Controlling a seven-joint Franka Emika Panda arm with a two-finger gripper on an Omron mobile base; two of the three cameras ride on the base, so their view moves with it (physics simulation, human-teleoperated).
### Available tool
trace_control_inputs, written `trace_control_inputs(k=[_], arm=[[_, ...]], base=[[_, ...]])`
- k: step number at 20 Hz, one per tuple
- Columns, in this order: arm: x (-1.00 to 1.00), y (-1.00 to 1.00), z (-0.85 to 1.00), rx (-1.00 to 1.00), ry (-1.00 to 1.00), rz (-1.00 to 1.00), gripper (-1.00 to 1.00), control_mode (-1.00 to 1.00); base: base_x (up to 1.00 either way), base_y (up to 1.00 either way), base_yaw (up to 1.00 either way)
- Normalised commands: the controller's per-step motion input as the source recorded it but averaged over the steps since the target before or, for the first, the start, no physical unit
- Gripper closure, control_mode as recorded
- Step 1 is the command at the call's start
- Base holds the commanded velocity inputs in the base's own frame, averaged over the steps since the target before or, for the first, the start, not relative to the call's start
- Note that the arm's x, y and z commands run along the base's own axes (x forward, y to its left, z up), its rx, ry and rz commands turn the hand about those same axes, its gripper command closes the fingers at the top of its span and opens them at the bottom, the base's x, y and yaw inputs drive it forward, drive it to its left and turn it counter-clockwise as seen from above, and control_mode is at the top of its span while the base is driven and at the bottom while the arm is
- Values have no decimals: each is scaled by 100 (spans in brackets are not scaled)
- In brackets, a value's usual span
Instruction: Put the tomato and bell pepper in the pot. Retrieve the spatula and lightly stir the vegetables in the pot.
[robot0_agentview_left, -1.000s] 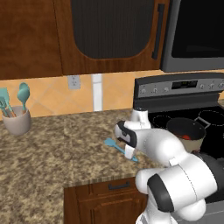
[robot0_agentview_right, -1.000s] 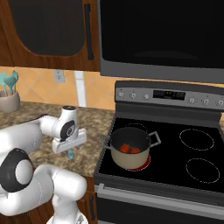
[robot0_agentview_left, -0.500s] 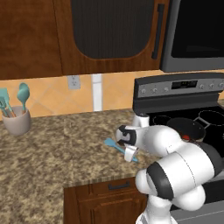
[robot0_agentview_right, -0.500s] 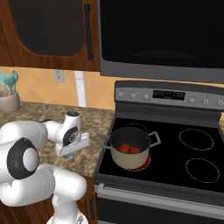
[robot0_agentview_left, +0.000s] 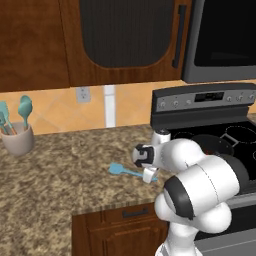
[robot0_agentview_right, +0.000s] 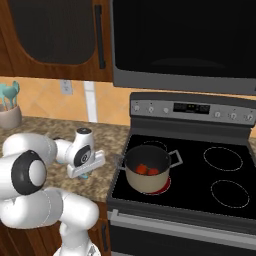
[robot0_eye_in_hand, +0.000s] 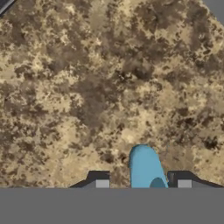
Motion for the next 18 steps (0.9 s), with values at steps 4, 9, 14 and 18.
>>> trace_control_inputs(k=[4,9,14,18], arm=[[-3,72,-33,-5,-4,-16,100,-100],[-5,41,-23,0,-1,-8,100,-100],[-27,20,1,0,0,-6,100,-100],[-78,5,62,1,0,-12,100,-100]], base=[[0,0,0],[0,0,0],[0,0,0],[0,0,0]])
